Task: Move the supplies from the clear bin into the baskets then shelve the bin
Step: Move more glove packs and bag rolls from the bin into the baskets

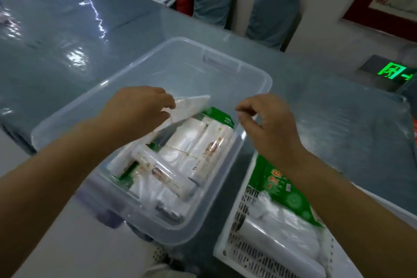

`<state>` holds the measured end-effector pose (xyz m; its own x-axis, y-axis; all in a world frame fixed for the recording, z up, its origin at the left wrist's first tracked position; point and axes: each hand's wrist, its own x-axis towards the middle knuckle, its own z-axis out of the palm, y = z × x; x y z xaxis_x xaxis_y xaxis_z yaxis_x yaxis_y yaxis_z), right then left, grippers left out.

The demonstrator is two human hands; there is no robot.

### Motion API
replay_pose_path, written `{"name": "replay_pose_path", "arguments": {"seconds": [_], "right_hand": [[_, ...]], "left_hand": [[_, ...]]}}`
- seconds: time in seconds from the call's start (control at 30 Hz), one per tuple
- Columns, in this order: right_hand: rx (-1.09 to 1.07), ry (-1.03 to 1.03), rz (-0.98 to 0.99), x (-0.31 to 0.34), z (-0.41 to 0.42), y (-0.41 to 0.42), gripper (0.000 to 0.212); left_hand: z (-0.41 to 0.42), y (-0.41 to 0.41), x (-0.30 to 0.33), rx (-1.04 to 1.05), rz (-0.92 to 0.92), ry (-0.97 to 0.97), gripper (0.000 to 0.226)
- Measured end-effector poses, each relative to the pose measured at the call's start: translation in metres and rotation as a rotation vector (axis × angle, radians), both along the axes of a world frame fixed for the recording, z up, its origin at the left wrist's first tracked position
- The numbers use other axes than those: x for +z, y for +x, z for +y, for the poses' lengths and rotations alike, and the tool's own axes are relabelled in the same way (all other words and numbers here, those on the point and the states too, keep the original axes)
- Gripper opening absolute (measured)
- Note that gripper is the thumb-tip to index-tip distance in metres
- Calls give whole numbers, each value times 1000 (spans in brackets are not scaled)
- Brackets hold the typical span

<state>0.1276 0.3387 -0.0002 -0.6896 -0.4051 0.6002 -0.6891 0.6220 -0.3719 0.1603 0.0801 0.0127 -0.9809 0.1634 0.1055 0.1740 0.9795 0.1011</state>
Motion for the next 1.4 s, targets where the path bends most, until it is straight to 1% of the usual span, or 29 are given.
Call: {"name": "replay_pose_path", "arguments": {"seconds": [0.07, 0.1, 0.23, 0.3, 0.33, 0.47, 0.57, 0.67, 0.7, 0.8, 0.87, 1.0, 1.07, 1.17, 1.23, 1.4], "right_hand": [[21, 110, -61, -1, -45, -18, 5], [10, 173, -124, -4, -66, -29, 6], [-171, 415, -419, -24, -121, -83, 14], [-255, 582, -516, -35, -134, -103, 18], [-263, 656, -551, -41, -140, -108, 18], [-140, 833, -641, -69, -164, -109, 16], [-119, 944, -711, -87, -171, -107, 16], [-109, 899, -694, -104, -177, -111, 18], [-143, 886, -681, -108, -176, -114, 19], [-373, 902, -649, -118, -161, -128, 22], [-491, 869, -651, -122, -146, -137, 23], [-545, 849, -636, -139, -136, -145, 20], [-556, 841, -655, -151, -137, -145, 23], [-601, 764, -736, -164, -139, -144, 23], [-632, 709, -789, -166, -141, -146, 22], [-708, 635, -865, -162, -142, -148, 25]], "left_hand": [[-38, -9, -9, -23, -15, -33, 23], [-55, -12, -13, -40, -22, -48, 24], [-103, -28, -22, -115, -83, -135, 27], [-119, -34, -24, -168, -112, -141, 28], [-124, -37, -24, -196, -114, -136, 28], [-137, -46, -30, -331, -72, -135, 29], [-139, -50, -36, -399, -59, -118, 30], [-142, -52, -43, -426, -33, -87, 29], [-142, -52, -44, -424, -32, -71, 29], [-143, -53, -44, -410, -43, -10, 30], [-144, -54, -44, -397, -40, 24, 30], [-145, -56, -48, -388, -40, 63, 30], [-147, -56, -49, -386, -32, 72, 29], [-147, -57, -49, -377, -42, 99, 29], [-147, -58, -49, -377, -46, 108, 29], [-145, -58, -50, -385, -50, 79, 29]]}}
